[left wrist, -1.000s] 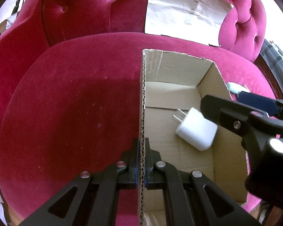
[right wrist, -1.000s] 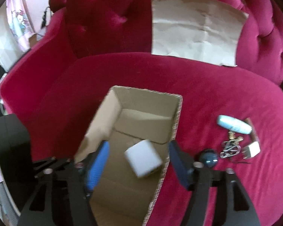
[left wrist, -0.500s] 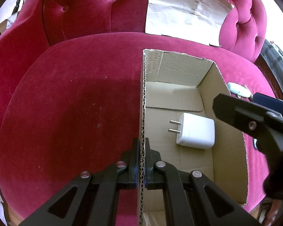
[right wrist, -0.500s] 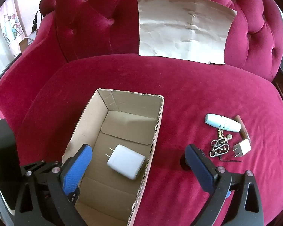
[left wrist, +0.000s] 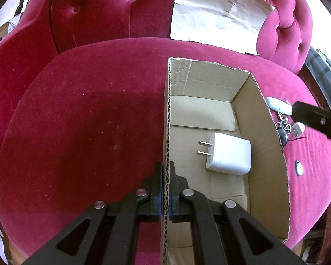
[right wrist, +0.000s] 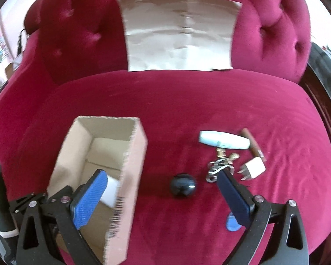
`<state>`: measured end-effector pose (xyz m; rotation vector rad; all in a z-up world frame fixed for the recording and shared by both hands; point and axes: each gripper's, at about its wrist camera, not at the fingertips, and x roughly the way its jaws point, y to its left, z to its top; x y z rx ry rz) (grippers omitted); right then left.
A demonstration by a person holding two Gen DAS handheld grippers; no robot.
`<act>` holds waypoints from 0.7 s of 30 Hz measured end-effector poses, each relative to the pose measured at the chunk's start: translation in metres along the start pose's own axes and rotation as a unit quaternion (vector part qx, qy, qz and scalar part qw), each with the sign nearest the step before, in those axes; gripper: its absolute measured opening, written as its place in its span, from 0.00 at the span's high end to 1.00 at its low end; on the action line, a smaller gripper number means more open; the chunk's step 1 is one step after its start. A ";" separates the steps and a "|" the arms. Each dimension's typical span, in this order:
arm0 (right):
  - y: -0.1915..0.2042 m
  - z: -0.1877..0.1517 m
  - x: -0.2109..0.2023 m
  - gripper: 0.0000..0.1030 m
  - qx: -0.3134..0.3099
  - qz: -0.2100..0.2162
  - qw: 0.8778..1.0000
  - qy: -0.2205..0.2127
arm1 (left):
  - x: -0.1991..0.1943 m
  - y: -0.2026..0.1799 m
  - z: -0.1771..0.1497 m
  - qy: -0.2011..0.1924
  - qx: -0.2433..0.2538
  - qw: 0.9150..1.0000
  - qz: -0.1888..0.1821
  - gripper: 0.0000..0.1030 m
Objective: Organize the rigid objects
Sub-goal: 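Move the right tool back to the small white plug charger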
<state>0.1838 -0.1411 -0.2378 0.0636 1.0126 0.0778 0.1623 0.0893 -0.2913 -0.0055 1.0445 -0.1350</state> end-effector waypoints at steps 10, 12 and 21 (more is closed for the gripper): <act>-0.057 0.004 0.000 0.02 0.043 -0.048 0.998 -0.002 | -0.001 -0.004 -0.001 -0.002 0.001 1.000 0.006 0.97; -0.070 0.004 0.003 0.02 0.052 -0.057 0.997 0.001 | 0.000 -0.003 -0.001 -0.001 -0.001 1.000 0.005 0.97; -0.104 0.005 0.023 0.02 0.048 -0.103 0.993 0.002 | 0.000 -0.003 -0.002 -0.001 -0.001 1.000 0.004 0.97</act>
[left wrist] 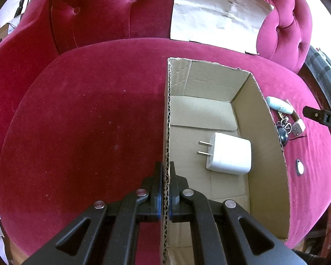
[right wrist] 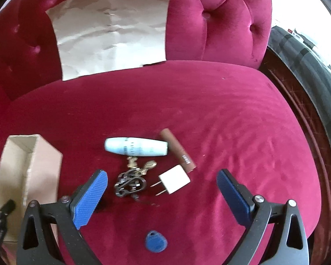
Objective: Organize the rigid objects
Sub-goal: 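Move the right tool back to the small white plug charger, then close the right tool on the small white plug charger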
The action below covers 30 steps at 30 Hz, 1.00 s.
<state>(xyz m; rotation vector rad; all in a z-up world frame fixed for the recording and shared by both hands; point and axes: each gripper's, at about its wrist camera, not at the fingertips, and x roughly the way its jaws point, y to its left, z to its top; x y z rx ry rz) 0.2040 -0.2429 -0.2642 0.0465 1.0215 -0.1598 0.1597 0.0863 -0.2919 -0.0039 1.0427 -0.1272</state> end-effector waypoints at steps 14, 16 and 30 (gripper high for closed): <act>-0.030 -0.018 0.036 0.02 0.006 0.005 1.000 0.030 | 0.001 -0.001 0.001 0.001 -0.002 1.000 0.000 0.97; -0.033 -0.021 0.039 0.02 0.008 0.004 0.999 0.032 | 0.001 -0.002 0.000 0.001 -0.002 1.000 0.000 0.97; -0.034 -0.019 0.047 0.22 0.022 0.035 0.998 0.039 | 0.001 -0.002 0.000 0.001 -0.002 1.000 0.001 0.97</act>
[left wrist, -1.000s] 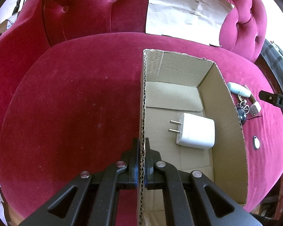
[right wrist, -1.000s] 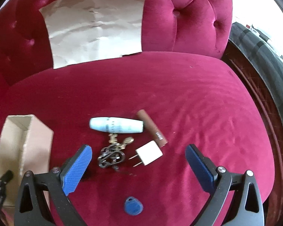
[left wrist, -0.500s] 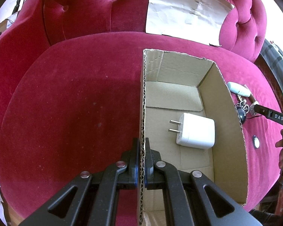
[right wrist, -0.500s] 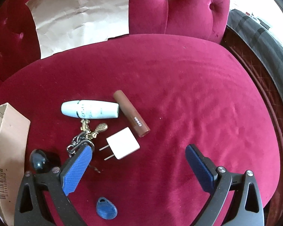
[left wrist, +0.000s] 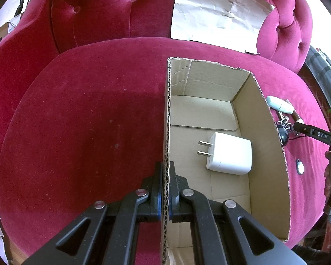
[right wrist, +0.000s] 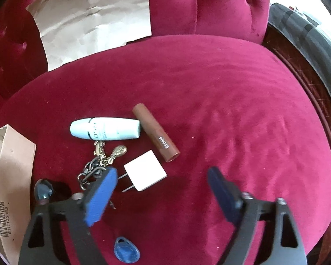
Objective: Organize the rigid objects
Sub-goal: 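Close the right tool on the small white plug charger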
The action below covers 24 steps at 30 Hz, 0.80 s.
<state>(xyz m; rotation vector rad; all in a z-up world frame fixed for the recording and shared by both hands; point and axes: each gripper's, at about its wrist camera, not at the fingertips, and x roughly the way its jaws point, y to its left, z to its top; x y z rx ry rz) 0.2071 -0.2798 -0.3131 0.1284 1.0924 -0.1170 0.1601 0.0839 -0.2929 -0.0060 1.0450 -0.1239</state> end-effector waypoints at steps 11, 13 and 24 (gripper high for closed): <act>0.014 0.003 -0.007 0.65 -0.007 0.015 1.000 -0.011 | 0.000 0.000 0.000 0.000 0.000 1.000 0.000 0.97; 0.011 0.004 -0.008 0.65 -0.001 0.018 1.000 -0.009 | 0.001 0.001 0.000 0.000 -0.001 1.000 0.000 0.97; 0.008 0.011 -0.026 0.65 0.006 0.009 1.000 -0.007 | 0.001 0.001 0.000 0.000 -0.001 1.000 0.001 0.97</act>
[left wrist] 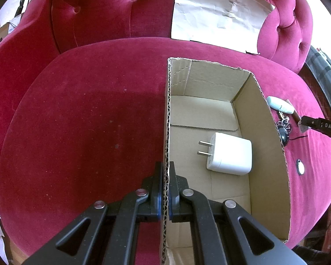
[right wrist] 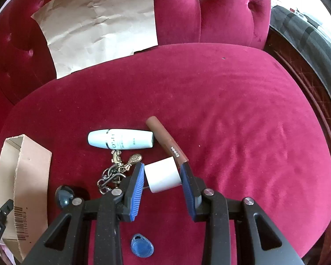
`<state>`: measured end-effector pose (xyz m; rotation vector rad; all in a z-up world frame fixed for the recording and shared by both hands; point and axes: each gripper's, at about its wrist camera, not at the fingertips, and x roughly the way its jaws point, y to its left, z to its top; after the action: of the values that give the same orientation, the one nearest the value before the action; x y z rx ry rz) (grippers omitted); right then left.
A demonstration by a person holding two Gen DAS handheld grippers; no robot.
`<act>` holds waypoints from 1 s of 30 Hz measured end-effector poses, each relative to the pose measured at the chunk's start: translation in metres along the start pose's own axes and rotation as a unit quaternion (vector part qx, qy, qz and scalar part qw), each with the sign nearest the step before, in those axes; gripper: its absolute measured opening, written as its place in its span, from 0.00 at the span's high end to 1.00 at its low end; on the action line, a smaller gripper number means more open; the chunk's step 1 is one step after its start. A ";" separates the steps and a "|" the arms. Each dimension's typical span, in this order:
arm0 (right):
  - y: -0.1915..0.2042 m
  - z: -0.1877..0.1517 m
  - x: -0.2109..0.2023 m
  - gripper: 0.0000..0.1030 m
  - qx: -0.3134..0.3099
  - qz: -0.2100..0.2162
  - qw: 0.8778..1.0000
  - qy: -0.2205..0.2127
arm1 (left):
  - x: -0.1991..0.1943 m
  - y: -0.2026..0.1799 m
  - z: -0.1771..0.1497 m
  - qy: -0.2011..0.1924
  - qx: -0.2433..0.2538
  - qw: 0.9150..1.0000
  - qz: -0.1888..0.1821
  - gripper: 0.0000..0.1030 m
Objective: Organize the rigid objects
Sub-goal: 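Close the right tool on the small white plug charger, then carry the small white charger with the right tool into the box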
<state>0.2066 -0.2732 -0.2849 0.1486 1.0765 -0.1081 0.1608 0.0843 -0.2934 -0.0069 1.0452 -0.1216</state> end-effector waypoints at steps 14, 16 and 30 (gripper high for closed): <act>0.037 0.017 -0.045 0.65 -0.021 0.019 0.999 -0.046 | 0.000 0.000 0.000 0.000 0.000 1.000 0.001 0.97; 0.045 0.018 -0.051 0.65 -0.027 0.027 0.998 -0.053 | 0.000 0.000 0.000 0.000 0.000 1.000 0.001 0.97; 0.111 0.015 -0.074 0.65 -0.074 0.085 0.990 -0.082 | -0.001 0.000 0.000 0.000 -0.002 1.000 0.002 0.97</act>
<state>0.2022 -0.1651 -0.2051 0.0950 0.9000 0.1111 0.1601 0.0850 -0.2928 -0.0084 1.0446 -0.1159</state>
